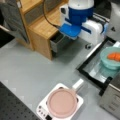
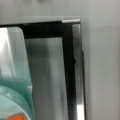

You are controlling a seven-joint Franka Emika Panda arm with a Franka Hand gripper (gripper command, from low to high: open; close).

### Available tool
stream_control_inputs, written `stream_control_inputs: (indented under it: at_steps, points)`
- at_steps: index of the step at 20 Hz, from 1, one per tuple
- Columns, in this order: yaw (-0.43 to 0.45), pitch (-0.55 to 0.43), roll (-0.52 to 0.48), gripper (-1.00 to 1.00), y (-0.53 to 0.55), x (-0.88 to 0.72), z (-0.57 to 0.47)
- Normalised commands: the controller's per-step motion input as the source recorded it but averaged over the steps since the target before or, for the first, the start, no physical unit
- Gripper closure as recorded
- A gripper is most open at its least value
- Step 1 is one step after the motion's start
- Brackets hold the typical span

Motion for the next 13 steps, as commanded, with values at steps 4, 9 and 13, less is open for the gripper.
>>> stream_control_inputs:
  at_steps: [4, 9, 13]
  points:
    - [0.226, 0.246, -0.122, -1.0, -0.02, 0.22, 0.17]
    - [0.216, 0.243, -0.111, -1.0, -0.02, 0.22, 0.17]
    - [0.215, 0.241, -0.11, -1.0, -0.02, 0.23, 0.17]
